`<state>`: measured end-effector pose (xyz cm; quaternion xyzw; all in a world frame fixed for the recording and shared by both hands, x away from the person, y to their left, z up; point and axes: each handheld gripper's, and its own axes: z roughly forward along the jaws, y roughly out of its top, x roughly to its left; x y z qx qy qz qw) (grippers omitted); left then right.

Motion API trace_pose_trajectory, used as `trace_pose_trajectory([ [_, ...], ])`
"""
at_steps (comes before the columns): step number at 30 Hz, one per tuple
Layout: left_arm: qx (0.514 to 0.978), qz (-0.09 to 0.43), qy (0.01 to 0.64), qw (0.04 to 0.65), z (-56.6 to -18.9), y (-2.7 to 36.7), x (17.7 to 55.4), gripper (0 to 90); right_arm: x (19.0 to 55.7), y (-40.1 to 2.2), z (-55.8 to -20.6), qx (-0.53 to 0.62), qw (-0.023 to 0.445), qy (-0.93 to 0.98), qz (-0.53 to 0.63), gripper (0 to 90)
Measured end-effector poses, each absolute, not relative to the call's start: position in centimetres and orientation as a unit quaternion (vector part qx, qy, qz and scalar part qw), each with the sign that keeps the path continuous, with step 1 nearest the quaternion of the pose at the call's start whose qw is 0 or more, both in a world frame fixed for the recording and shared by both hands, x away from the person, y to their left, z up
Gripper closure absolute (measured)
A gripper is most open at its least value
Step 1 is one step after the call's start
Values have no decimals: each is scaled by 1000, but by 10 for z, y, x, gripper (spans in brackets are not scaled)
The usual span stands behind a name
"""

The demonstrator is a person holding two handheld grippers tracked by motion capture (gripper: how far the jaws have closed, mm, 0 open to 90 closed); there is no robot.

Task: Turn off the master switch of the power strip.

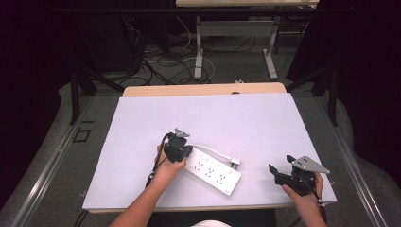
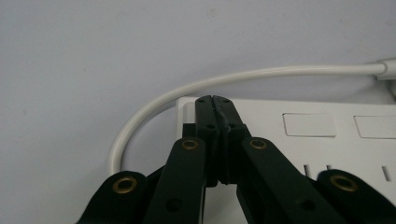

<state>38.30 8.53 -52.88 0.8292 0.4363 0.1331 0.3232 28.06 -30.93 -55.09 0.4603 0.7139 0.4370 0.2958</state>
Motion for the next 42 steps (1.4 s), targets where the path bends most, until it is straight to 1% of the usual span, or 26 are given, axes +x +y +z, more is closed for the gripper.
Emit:
trace_pose_trajectory([
  [3, 833, 130, 435, 315, -528, 84, 384, 900, 281, -309, -551, 460, 296, 715, 436, 208],
  [8, 827, 133, 441, 322, -529, 85, 385, 900, 281, -308, -551, 458, 295, 717, 436, 208],
  [12, 818, 120, 452, 335, -529, 89, 386, 900, 280, -309, -551, 462, 294, 713, 438, 208],
  [21, 819, 122, 451, 331, -527, 90, 386, 899, 280, -310, -551, 464, 292, 714, 435, 208],
  [29, 819, 113, 452, 336, -527, 89, 387, 873, 280, -310, -551, 468, 293, 711, 435, 208],
  [42, 823, 95, 450, 333, -524, 90, 387, 794, 279, -310, -550, 469, 295, 709, 436, 208],
])
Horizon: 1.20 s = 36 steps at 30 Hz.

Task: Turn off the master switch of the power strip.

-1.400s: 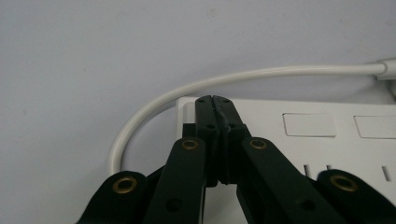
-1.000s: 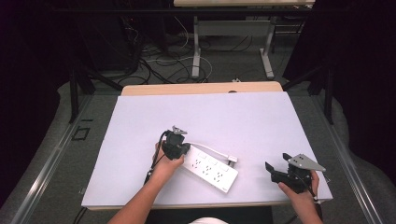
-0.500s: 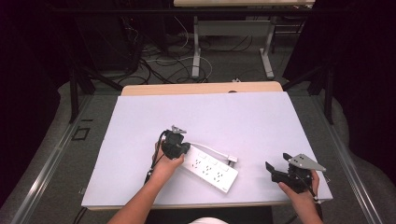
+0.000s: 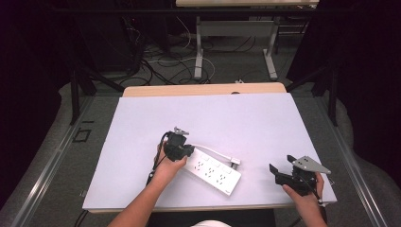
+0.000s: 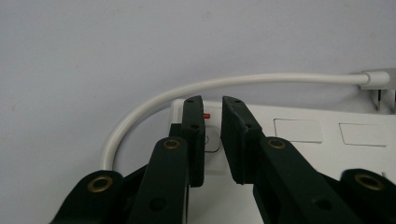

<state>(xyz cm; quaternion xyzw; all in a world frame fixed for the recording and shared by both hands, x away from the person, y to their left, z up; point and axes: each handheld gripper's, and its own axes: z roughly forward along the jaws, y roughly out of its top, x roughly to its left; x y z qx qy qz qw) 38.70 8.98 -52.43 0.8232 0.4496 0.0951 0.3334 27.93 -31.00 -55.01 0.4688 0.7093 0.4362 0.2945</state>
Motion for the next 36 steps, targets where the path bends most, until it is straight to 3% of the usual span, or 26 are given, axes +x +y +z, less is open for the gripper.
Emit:
trace_pose_trajectory([
  [36, 813, 97, 454, 352, -513, 100, 383, 507, 280, -310, -550, 460, 298, 711, 439, 208],
])
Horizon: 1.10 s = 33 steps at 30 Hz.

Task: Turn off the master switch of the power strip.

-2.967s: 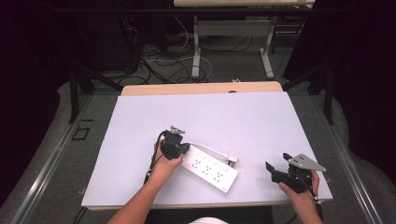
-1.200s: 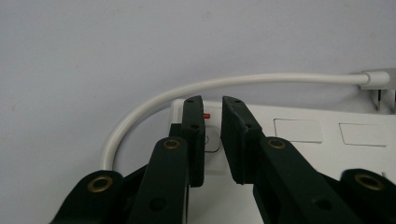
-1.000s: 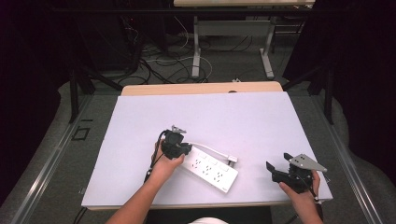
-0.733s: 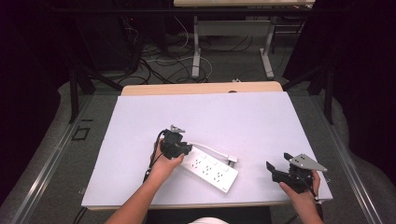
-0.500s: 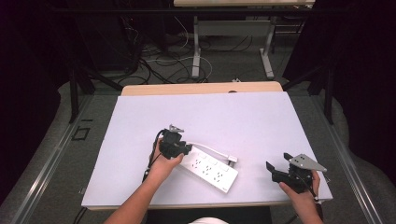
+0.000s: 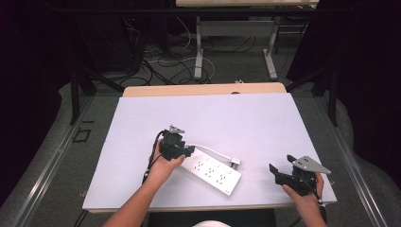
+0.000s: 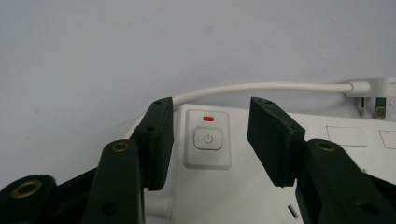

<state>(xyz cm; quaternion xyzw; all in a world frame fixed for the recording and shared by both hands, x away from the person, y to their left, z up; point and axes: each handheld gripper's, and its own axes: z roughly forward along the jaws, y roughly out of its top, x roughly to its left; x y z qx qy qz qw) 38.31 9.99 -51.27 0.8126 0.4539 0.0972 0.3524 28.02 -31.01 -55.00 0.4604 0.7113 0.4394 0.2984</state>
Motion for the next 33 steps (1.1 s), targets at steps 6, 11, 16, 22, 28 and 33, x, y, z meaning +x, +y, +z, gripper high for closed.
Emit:
trace_pose_trajectory([
  [6, 811, 109, 447, 361, -507, 99, 382, 459, 279, -309, -550, 467, 299, 708, 438, 208],
  [11, 814, 110, 442, 361, -502, 98, 380, 437, 280, -310, -550, 460, 298, 710, 441, 208],
  [16, 813, 114, 438, 366, -498, 96, 377, 413, 280, -309, -550, 466, 297, 709, 439, 208],
  [22, 816, 107, 430, 372, -496, 95, 375, 406, 279, -310, -550, 469, 295, 710, 436, 208],
  [28, 818, 107, 426, 372, -494, 94, 372, 350, 279, -310, -550, 469, 296, 709, 436, 208],
  [33, 817, 107, 427, 372, -492, 94, 369, 326, 279, -310, -550, 468, 295, 708, 439, 208],
])
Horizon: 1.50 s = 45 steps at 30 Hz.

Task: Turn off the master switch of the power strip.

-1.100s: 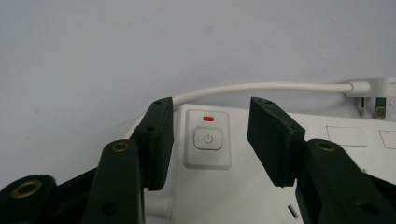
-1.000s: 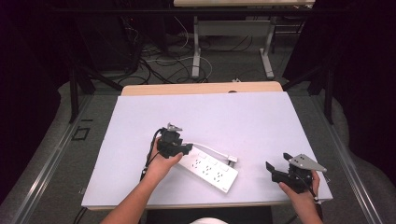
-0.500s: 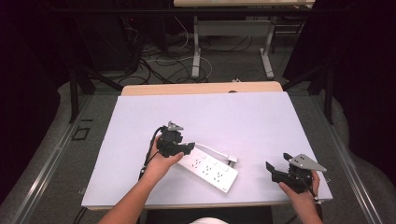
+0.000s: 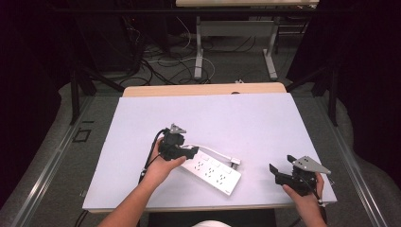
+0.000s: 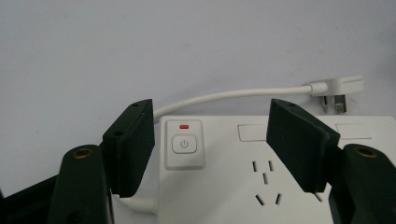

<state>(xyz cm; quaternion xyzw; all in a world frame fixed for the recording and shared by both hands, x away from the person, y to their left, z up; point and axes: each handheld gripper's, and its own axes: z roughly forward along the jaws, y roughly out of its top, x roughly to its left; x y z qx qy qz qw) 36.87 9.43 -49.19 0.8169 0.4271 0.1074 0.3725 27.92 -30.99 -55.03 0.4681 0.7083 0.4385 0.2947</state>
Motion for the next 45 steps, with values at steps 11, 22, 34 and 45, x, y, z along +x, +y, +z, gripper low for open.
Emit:
trace_pose_trajectory([
  [11, 830, 117, 397, 375, -483, 96, 362, 327, 279, -310, -550, 466, 297, 709, 440, 208],
  [22, 828, 108, 397, 381, -477, 101, 358, 304, 280, -311, -551, 464, 299, 707, 442, 208],
  [34, 818, 104, 413, 387, -472, 105, 352, 193, 279, -311, -549, 465, 297, 713, 433, 208],
  [45, 815, 97, 417, 390, -469, 116, 346, 62, 280, -311, -550, 462, 299, 710, 439, 208],
])
